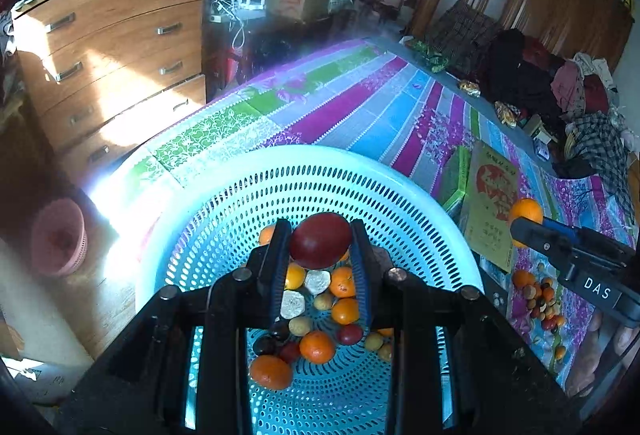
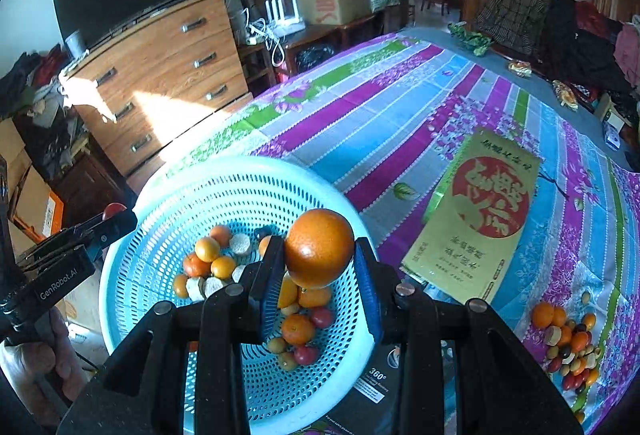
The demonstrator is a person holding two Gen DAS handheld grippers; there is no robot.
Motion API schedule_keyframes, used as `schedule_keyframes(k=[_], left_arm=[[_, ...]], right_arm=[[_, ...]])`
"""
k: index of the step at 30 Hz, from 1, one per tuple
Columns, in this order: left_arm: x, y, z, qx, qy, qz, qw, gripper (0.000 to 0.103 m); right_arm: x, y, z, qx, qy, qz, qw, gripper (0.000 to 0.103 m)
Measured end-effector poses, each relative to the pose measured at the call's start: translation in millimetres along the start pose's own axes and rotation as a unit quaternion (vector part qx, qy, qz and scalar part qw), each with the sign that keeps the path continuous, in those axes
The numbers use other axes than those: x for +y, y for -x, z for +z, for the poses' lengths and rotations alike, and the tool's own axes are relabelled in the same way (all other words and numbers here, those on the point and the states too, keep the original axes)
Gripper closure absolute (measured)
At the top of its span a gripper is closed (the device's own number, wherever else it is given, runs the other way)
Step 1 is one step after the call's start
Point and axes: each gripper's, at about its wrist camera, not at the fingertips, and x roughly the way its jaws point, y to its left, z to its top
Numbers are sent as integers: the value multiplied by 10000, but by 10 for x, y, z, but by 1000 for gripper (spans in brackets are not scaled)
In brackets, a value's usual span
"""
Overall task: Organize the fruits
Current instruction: 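Carry the orange and tomato over the light-blue colander with both tools, then lower both tools into the colander and open them to drop the fruits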
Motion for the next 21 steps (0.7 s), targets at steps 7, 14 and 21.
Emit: schedule_keyframes(k=[7,14,21], left_arm=[[90,-166,-91,403,-83,77,9991,73],[75,-238,-137,645,-117,73,9978,73],[84,-272,-124,708,-144,73,9974,73]], right_arm=[[63,-244,-136,478,21,131,9988,64],[14,-360,-195,691,-81,164,9974,64],[31,-404,-208,754,-55,185,9970,64]])
